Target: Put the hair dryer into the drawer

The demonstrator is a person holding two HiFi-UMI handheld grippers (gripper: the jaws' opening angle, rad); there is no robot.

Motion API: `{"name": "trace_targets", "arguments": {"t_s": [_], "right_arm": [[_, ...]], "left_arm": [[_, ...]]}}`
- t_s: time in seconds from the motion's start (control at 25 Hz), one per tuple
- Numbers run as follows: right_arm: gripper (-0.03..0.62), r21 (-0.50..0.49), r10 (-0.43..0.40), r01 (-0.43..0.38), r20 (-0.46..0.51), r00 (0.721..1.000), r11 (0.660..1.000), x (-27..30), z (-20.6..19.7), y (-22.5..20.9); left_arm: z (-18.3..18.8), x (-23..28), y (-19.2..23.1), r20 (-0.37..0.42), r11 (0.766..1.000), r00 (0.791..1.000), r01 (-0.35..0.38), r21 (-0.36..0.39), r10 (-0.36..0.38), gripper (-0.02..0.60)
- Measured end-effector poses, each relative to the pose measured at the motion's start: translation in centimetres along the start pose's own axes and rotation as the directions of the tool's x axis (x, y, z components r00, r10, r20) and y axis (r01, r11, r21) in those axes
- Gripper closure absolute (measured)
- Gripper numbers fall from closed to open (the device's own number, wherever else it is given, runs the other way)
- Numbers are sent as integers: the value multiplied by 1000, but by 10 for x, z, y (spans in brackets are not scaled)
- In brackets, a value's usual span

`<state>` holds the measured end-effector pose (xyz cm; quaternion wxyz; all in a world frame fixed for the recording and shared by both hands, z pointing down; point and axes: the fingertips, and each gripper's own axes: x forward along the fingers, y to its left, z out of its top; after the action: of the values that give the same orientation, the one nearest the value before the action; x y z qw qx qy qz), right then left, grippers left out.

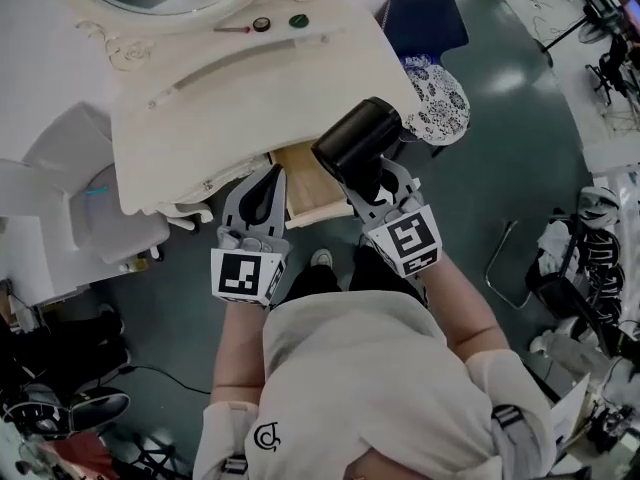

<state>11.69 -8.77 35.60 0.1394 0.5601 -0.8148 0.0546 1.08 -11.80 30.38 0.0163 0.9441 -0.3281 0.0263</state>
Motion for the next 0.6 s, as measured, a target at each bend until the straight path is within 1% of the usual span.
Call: {"name": "trace_targets", "arguments": {"t_s": [0.16, 0.32, 0.44, 0.52, 0.6], "right_arm": [[436, -23, 125, -126, -41, 991, 992, 28, -15, -15], [437, -64, 258, -265, -101, 961, 962, 47, -47, -19], [437, -78, 347, -367, -197, 917, 927, 62, -86, -16], [437, -78, 399, -433, -270, 876, 898, 72, -115, -14], [437, -83, 435, -486, -335, 836, 870, 85, -143, -14]], "left_arm": [[-4, 12, 8, 10, 994, 994, -104, -28, 105, 571], [-14, 16, 11, 10, 978, 978, -207, -33, 208, 571], [-27, 17, 14, -4, 961, 961, -275, -34, 275, 571], [-34, 18, 11, -11, 945, 945, -328, -21, 328, 571], [-44, 22, 9, -13, 933, 933, -360, -24, 360, 571]]}}
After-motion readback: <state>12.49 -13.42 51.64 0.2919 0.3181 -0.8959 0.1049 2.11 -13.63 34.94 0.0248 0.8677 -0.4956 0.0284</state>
